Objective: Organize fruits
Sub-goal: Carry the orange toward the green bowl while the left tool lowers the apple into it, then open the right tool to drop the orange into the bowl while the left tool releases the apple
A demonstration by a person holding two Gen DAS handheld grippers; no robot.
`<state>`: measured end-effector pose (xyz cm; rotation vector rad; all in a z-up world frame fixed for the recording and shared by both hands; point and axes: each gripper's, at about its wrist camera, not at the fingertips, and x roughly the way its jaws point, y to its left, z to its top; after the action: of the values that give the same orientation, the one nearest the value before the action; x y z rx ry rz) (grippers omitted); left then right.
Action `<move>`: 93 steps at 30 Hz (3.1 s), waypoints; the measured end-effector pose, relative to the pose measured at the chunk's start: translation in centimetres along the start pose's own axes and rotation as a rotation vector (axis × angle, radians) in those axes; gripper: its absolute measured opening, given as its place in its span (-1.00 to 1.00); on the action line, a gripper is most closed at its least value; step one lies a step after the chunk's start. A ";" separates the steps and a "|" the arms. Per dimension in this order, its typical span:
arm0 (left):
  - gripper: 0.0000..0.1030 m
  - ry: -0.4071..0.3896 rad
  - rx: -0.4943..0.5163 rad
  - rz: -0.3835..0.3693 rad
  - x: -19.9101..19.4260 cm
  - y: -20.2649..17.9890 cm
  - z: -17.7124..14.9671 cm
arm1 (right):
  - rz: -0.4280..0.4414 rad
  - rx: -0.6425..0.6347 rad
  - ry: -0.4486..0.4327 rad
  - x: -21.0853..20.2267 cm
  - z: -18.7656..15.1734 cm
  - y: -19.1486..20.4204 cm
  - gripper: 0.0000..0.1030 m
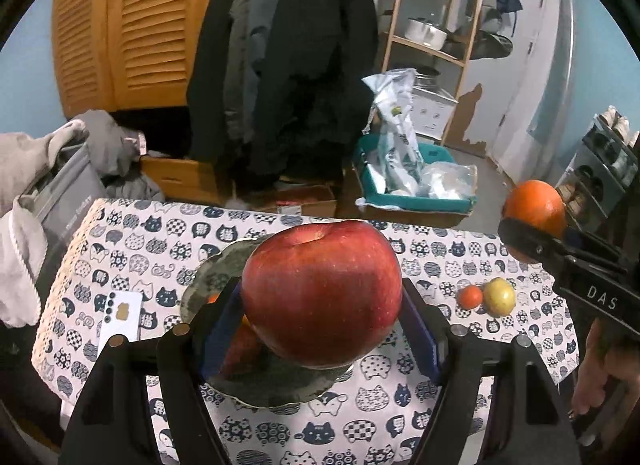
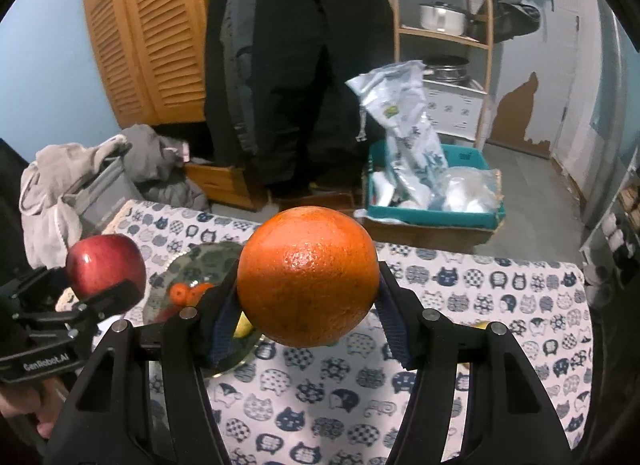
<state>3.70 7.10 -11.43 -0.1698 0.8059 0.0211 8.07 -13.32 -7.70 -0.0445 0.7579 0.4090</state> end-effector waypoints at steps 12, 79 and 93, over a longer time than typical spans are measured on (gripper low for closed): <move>0.49 0.097 -0.026 0.028 3.4 3.0 -1.8 | 0.069 -0.036 0.063 3.7 0.3 4.2 0.20; 0.56 0.257 -0.252 0.131 11.4 12.9 -2.4 | 0.158 -0.066 0.394 20.9 -3.3 9.8 0.26; 0.56 0.241 -0.245 0.137 10.5 12.8 -2.2 | 0.175 -0.082 0.378 20.0 -2.8 10.5 0.28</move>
<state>8.33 18.90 -22.26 -0.3535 1.0541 0.2334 15.25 2.74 -22.15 -0.1353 1.1219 0.6081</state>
